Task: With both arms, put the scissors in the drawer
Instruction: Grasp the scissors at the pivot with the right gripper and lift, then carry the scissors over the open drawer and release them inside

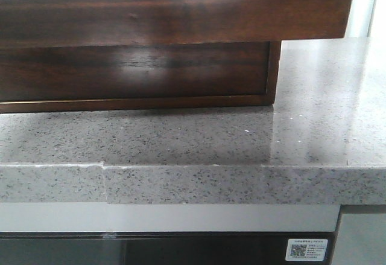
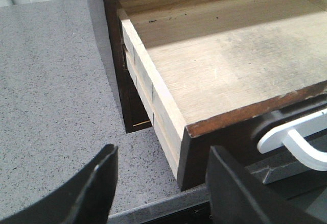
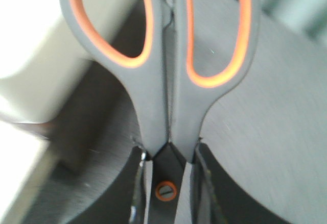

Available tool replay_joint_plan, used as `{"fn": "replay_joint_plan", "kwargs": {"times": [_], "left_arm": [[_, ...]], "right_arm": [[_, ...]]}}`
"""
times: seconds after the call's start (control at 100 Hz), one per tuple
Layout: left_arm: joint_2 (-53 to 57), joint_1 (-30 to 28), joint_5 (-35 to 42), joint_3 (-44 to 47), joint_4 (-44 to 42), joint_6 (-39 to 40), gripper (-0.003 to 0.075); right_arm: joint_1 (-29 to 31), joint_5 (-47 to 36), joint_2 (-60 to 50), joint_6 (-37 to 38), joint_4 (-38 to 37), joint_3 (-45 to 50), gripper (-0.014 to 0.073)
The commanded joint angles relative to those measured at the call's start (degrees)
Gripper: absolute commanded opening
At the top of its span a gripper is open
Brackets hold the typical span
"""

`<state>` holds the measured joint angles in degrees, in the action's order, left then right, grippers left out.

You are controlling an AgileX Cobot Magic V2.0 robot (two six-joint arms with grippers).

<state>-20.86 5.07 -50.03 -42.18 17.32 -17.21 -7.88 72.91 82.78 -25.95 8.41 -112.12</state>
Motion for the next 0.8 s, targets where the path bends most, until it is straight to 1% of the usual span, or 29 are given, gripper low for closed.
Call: {"fn": "replay_joint_plan", "kwargs": {"times": [0.0, 0.11, 0.19, 0.28, 0.37, 0.54, 0.79], "left_arm": [[-1.0, 0.5, 4.3, -1.8, 0.9, 0.1, 0.0367], [-1.0, 0.5, 4.3, -1.8, 0.5, 0.1, 0.0367], [-1.0, 0.5, 4.3, -1.8, 0.5, 0.1, 0.0367], [-1.0, 0.5, 4.3, -1.8, 0.5, 0.1, 0.0367], [-1.0, 0.5, 4.3, -1.8, 0.5, 0.1, 0.0367], [-1.0, 0.5, 4.3, -1.8, 0.0, 0.1, 0.0367], [-1.0, 0.5, 4.3, -1.8, -0.7, 0.1, 0.0367]], "right_arm": [[-4.7, -0.9, -1.9, -4.8, 1.6, -2.7, -0.0069], [-11.1, -2.1, -1.8, -11.6, 4.6, -2.6, -0.0069], [-15.2, -2.1, -1.2, -18.0, 5.5, -2.6, -0.0069], [-18.6, -1.5, 0.3, -23.7, 5.5, -2.6, -0.0069], [-21.5, -1.2, 2.5, -27.3, 5.5, -2.6, -0.0069], [-24.9, 0.0, 7.4, -31.4, 5.5, -2.6, -0.0069], [-27.4, 1.8, 13.9, -34.2, 5.5, -2.6, -0.0069]]}}
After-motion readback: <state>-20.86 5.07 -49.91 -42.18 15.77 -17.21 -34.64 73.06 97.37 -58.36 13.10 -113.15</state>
